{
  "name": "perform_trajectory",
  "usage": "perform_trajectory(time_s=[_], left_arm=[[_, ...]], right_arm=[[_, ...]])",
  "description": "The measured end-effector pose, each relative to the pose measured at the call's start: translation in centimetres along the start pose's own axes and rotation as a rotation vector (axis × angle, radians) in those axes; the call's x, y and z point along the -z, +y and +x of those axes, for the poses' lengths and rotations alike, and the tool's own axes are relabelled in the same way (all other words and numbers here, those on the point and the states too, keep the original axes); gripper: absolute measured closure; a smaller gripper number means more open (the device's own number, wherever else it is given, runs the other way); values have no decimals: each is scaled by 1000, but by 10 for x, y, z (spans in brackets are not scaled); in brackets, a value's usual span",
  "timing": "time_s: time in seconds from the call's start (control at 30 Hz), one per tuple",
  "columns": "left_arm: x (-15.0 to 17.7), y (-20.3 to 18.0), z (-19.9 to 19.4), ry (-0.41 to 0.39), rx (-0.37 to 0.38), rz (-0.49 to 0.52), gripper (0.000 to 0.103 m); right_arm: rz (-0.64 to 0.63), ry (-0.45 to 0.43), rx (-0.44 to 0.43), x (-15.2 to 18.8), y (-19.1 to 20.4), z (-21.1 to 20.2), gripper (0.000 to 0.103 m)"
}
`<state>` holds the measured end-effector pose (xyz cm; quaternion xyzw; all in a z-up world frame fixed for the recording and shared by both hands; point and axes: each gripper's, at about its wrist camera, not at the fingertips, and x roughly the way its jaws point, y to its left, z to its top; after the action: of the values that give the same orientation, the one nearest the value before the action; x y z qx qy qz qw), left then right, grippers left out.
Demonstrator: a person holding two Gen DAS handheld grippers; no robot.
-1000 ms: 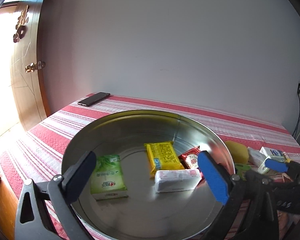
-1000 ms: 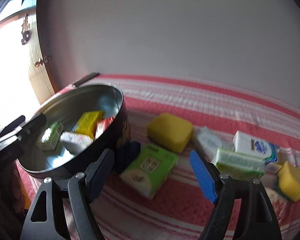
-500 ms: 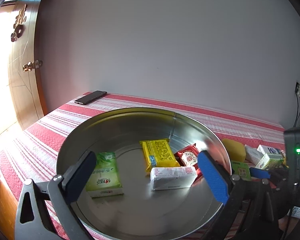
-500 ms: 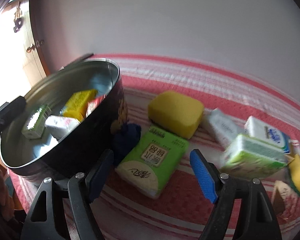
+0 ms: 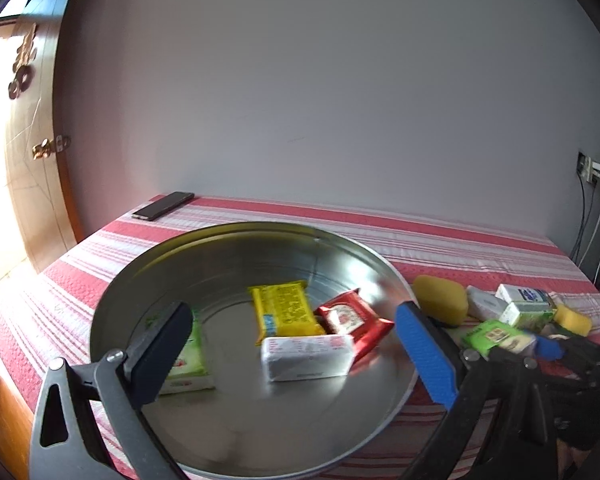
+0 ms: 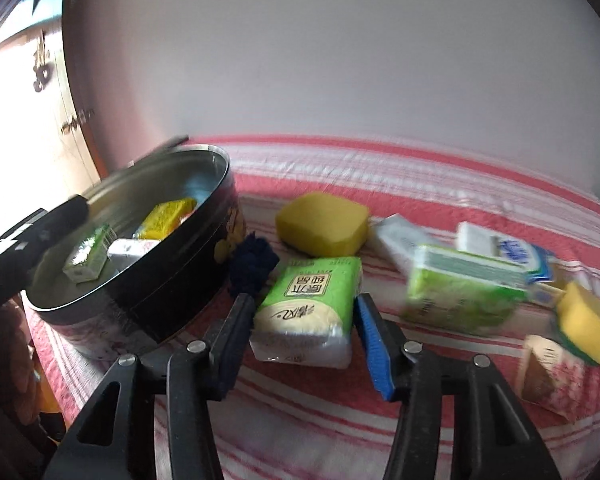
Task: Organize objects
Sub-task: 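Move both tools back toward the remaining items beside the basin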
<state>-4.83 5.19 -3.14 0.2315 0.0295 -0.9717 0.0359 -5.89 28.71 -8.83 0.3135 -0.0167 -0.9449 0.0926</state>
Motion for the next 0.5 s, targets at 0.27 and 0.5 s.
perform_trajectory(time_s=[0.27, 0.5], left_arm=[[6, -50, 1, 20, 59, 94, 0], [10, -75, 0, 24, 84, 149, 0]], right_arm=[[65, -105, 11, 11, -38, -50, 52], [119, -88, -36, 27, -51, -50, 52]])
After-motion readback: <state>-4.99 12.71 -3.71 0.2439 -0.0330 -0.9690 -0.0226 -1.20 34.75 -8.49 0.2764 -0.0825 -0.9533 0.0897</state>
